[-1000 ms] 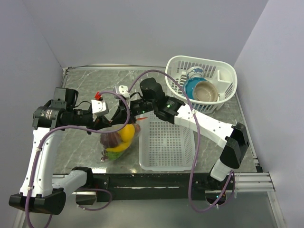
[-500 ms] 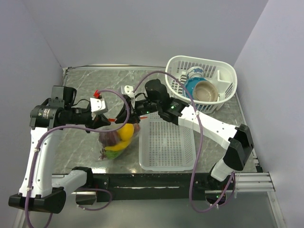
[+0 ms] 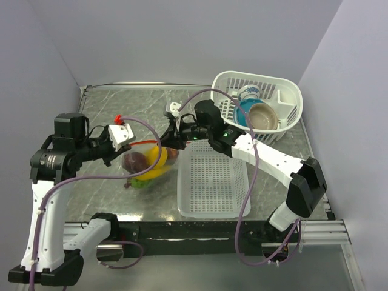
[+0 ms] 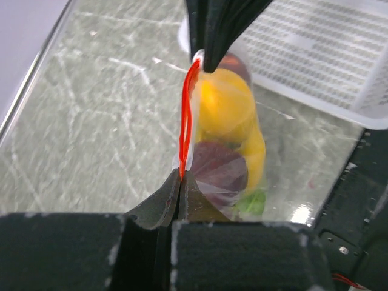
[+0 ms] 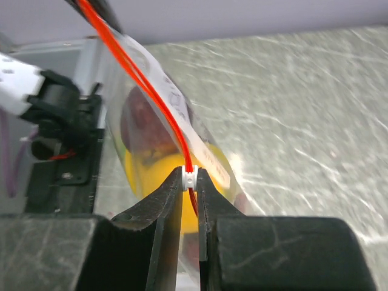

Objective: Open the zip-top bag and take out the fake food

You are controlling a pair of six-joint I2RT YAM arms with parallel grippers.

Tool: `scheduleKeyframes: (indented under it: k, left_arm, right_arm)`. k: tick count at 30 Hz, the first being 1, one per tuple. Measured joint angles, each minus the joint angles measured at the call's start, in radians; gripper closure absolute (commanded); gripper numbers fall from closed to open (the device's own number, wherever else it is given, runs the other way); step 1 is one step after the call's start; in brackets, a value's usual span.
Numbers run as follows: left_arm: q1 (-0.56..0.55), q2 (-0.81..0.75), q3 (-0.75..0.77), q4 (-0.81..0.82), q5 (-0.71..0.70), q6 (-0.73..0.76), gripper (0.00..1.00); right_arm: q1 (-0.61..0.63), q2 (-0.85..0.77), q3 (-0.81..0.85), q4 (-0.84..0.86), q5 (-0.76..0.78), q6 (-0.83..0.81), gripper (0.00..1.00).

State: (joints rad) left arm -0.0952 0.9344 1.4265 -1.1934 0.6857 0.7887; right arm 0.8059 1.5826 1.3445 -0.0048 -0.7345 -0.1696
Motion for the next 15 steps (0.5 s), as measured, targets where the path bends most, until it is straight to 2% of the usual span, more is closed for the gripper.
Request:
scheduleKeyframes:
  k: [6,15]
  left_arm:
    - [0.042,0.0,-0.032,0.083,-0.063,-0.024,0.99]
    - [0.291,0.097,-0.032,0.124,-0.012,0.001,0.99]
  right_arm:
    - [-0.012,0.021,-0.031,0.018,0.106,-0.004,1.0]
    - [-0.07,0.035,-0.14,0.082,0.203,0.01,1.0]
